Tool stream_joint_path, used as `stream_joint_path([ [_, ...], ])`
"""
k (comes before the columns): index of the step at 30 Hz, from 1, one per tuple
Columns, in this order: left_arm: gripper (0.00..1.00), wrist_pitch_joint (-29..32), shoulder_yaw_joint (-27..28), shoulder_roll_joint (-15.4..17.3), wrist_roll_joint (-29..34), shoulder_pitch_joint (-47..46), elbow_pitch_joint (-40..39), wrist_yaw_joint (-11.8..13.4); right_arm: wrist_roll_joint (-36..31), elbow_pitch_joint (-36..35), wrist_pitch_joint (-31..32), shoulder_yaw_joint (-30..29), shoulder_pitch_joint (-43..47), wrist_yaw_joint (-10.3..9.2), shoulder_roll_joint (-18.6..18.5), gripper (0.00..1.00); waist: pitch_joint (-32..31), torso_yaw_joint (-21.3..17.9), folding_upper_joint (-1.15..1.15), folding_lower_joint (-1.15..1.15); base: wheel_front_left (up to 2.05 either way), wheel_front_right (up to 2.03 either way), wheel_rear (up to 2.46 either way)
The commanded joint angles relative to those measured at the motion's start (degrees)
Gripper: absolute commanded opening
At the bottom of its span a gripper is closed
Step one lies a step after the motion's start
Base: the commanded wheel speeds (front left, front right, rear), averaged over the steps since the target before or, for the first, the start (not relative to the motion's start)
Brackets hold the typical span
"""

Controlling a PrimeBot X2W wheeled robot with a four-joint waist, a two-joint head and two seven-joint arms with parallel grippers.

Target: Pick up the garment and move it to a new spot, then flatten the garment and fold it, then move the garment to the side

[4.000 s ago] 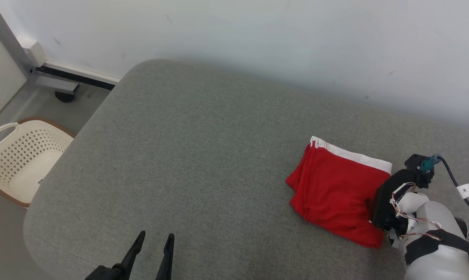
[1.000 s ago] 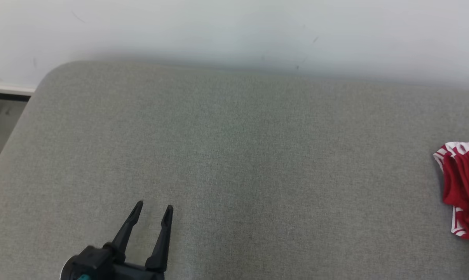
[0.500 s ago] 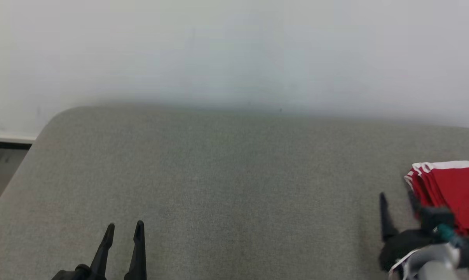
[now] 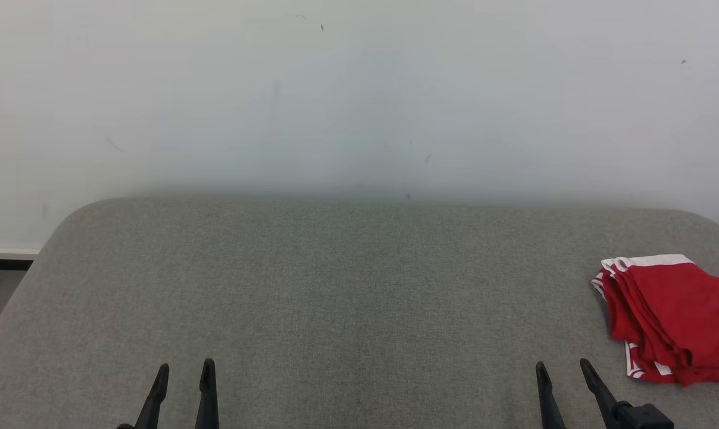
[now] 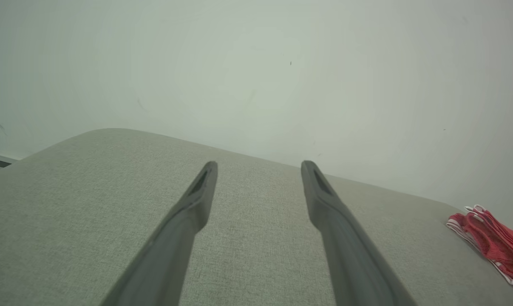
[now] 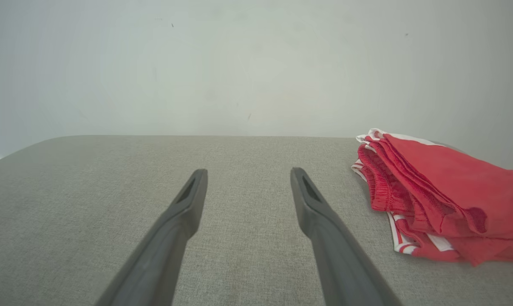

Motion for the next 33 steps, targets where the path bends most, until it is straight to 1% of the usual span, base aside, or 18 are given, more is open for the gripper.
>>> stream_joint_path([
  [1,1.00,-0.1,0.4,-0.4,-0.3,1.1,0.2,-0.1,0.2,-0.7,0.4,0.3,0.9,-0.13,0.0,1.00,-0.3,-0.4,0.01,0.01,0.00,0.00,0.00],
  [6,1.00,-0.1,1.2,0.0,0.3,2.3,1.6,-0.1,0.0,-1.6,2.1,-0.8,1.6,-0.13,0.0,1.00,-0.8,-1.3,0.01,0.01,0.00,0.00,0.00],
  [13,1.00,-0.1,1.7,0.5,0.4,3.3,4.7,-0.1,0.2,-1.2,4.7,-0.4,1.7,-0.12,0.0,1.00,-0.8,-1.7,0.01,0.01,0.00,0.00,0.00],
  [33,1.00,-0.1,1.6,1.1,0.2,2.6,6.0,-0.1,0.8,-1.0,4.6,1.2,1.6,-0.13,0.0,1.00,-0.7,-0.8,0.01,0.01,0.00,0.00,0.00],
])
